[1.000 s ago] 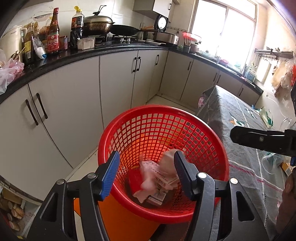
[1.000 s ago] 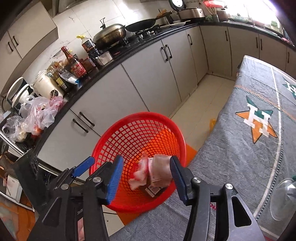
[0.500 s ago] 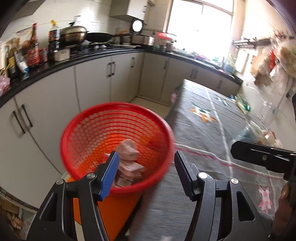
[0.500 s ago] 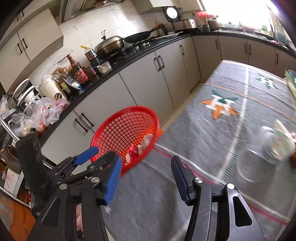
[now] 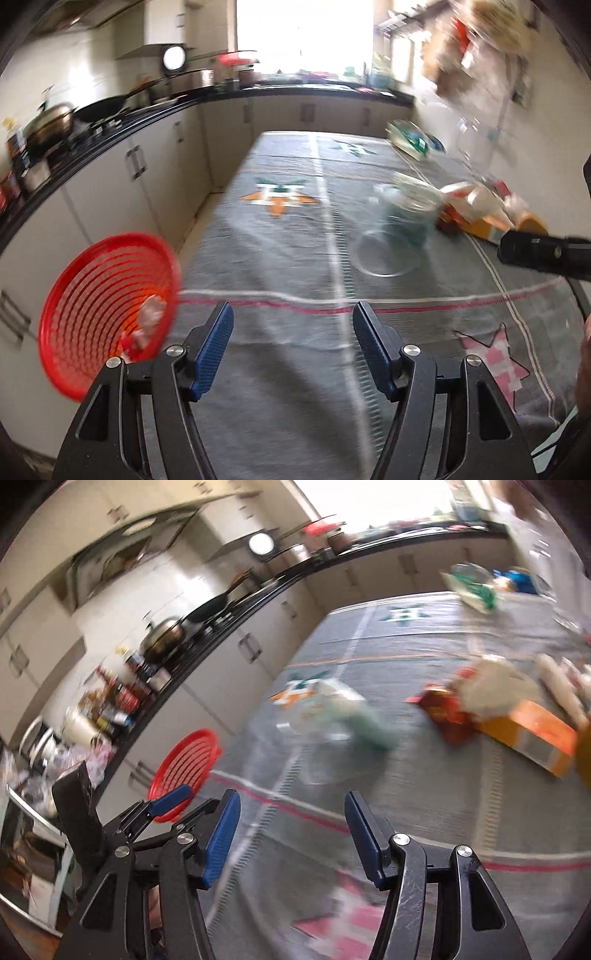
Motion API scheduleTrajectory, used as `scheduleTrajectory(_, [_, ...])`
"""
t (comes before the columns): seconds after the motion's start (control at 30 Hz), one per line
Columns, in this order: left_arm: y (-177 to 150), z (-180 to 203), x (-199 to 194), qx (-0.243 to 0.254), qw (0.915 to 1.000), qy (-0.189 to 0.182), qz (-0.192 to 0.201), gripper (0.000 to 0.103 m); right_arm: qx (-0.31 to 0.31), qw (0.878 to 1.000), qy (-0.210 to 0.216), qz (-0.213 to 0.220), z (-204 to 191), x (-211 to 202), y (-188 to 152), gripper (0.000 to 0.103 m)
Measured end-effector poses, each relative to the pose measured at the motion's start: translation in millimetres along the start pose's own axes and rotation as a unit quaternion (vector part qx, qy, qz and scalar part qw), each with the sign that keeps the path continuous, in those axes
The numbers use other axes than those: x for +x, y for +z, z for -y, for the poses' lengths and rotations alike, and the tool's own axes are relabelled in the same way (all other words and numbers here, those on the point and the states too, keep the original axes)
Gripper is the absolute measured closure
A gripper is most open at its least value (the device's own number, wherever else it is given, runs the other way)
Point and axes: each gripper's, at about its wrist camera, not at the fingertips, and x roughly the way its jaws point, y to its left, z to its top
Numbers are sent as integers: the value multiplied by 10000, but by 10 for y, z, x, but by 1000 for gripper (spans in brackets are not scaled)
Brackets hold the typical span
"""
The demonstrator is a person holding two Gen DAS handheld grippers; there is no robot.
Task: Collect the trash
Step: 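Return to the table and grasp the clear plastic cup with the left gripper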
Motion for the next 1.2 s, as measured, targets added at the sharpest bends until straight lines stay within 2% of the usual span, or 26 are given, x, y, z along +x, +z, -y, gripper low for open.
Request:
scheduleTrajectory(0.17, [120,343,146,432,9990,-68,-101,31,343,9988,-214,261,400,-319,-48,38])
scheduleTrajectory(0.27, [201,456,193,662,9977,-124,-42,25,508,9971,-334,448,640,-547,-93,37])
scheduleTrajectory(0.37, [326,526,277,973,9952,-58,54,24,711,9948,-411,599,869,-730,-115,36])
scheduleTrajectory(0.5, [492,598,429,1590,9870,-148,209,22,947,9916,-466,752,1121,-921,-137,36])
scheduleTrajectory(0.63, [569,663,621,2026,9788,-227,198,22,1087,9882,-565,920,1283,-1122,-160,34])
scheduleTrajectory(0.7, [579,732,702,2263,9731,-389,161,22,1149,9864,-626,998,1360,-1206,-166,33])
scheduleTrajectory(0.8, [584,847,814,2338,9709,-497,139,23,1341,9819,-754,1101,1524,-1316,-169,32])
scheduleTrajectory(0.83, [581,878,836,2323,9710,-553,112,26,1403,9807,-773,1119,1567,-1339,-168,32])
scheduleTrajectory(0.9, [564,946,851,2229,9730,-584,116,47,1590,9766,-844,1175,1683,-1395,-145,32])
scheduleTrajectory(0.93, [558,965,860,2181,9743,-562,75,52,1637,9754,-873,1193,1707,-1410,-139,32])
scheduleTrajectory(1.03, [546,1012,817,1866,9808,-562,86,59,1785,9709,-996,1249,1819,-1440,-79,31])
scheduleTrajectory(1.07, [546,1018,800,1743,9832,-541,75,66,1816,9697,-1036,1262,1861,-1436,-44,31])
scheduleTrajectory(1.1, [545,1017,766,1608,9855,-543,89,77,1825,9691,-1068,1269,1894,-1426,-13,30])
scheduleTrajectory(1.2, [519,1022,680,1303,9891,-672,159,77,1865,9675,-1158,1252,2006,-1372,109,28])
